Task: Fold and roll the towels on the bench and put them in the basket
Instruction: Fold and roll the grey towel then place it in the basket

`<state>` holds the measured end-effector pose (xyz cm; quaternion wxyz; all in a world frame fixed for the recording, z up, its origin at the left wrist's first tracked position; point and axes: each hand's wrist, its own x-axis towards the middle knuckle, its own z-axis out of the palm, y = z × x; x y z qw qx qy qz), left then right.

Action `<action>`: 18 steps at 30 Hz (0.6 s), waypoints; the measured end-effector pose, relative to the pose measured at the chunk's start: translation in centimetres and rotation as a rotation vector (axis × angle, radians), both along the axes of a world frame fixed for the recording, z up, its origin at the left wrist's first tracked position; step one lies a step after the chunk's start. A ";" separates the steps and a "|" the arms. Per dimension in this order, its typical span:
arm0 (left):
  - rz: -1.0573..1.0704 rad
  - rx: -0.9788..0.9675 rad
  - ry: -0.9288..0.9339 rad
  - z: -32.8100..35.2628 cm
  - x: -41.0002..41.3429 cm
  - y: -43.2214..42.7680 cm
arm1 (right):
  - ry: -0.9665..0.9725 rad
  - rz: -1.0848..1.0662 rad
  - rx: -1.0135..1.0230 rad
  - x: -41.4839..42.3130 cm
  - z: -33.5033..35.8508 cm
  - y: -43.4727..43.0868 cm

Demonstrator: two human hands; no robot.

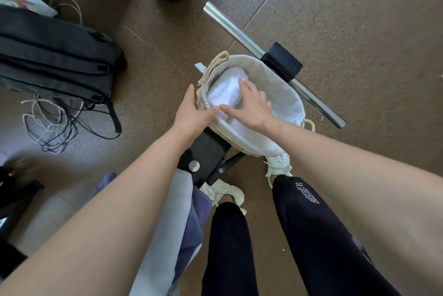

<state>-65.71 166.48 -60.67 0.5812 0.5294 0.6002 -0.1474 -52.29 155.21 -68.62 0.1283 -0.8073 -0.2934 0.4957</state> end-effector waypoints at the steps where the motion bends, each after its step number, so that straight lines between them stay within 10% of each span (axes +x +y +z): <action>1: -0.013 0.029 0.020 0.8 0.0 0.0 | 0.012 -0.028 0.025 0.0 0.6 -0.7; 10: 0.012 0.216 -0.171 14.3 -3.4 -0.6 | 0.169 -0.162 0.210 -3.4 11.2 -4.4; 18: 0.081 0.600 0.043 21.9 -14.7 -5.5 | 0.391 0.018 0.304 -9.7 19.5 -4.5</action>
